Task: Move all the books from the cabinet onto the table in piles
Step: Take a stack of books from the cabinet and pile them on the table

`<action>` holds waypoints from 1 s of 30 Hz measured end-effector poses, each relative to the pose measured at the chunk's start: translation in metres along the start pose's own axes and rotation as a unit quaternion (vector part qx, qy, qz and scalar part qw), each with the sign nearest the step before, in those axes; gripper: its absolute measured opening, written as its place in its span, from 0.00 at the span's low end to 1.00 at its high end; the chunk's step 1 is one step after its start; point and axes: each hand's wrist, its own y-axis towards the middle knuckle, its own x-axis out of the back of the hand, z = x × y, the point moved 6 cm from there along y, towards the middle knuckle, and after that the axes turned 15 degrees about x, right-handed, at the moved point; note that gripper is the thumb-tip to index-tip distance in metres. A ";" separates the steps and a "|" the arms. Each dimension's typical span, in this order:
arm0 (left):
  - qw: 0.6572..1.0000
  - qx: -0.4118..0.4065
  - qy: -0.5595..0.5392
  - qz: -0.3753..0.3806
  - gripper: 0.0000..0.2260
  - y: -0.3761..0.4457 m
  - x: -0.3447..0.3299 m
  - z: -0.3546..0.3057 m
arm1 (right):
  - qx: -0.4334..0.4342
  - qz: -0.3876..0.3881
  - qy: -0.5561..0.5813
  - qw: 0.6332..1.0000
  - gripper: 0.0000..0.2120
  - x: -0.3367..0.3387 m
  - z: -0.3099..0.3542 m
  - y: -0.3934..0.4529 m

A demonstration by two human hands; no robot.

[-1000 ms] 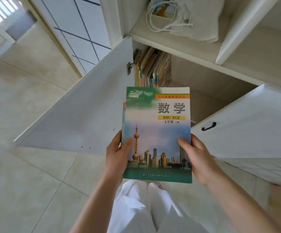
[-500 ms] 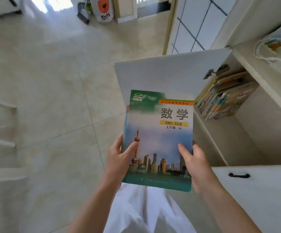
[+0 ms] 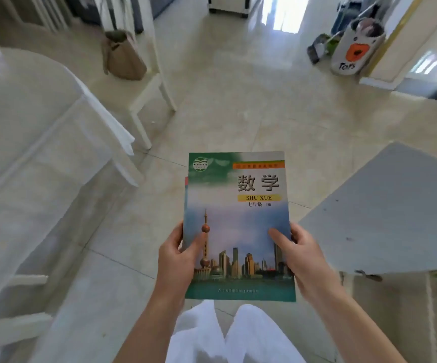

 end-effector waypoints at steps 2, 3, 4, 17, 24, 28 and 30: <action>0.999 -0.007 -0.027 -0.043 0.09 0.002 0.052 -0.003 | 0.007 0.049 -0.034 0.998 0.08 -0.052 0.005 0.005; 0.998 -0.010 -0.035 -0.058 0.09 0.003 0.072 -0.005 | 0.012 0.066 -0.045 0.997 0.08 -0.073 0.008 0.007; 0.996 -0.009 -0.046 -0.072 0.09 0.004 0.091 -0.005 | 0.016 0.082 -0.056 0.995 0.09 -0.094 0.010 0.007; 0.952 -0.029 -0.155 -0.262 0.10 -0.018 0.379 -0.012 | 0.021 0.277 -0.156 0.948 0.11 -0.407 -0.012 -0.029; 0.918 0.002 -0.200 -0.342 0.11 -0.011 0.454 0.007 | 0.068 0.359 -0.246 0.898 0.08 -0.508 -0.014 -0.027; 0.899 0.021 -0.232 -0.371 0.11 0.014 0.485 0.001 | 0.061 0.398 -0.262 0.877 0.07 -0.563 -0.014 -0.001; 0.891 0.020 -0.241 -0.383 0.11 0.030 0.501 -0.010 | 0.069 0.417 -0.267 0.866 0.07 -0.593 -0.009 0.015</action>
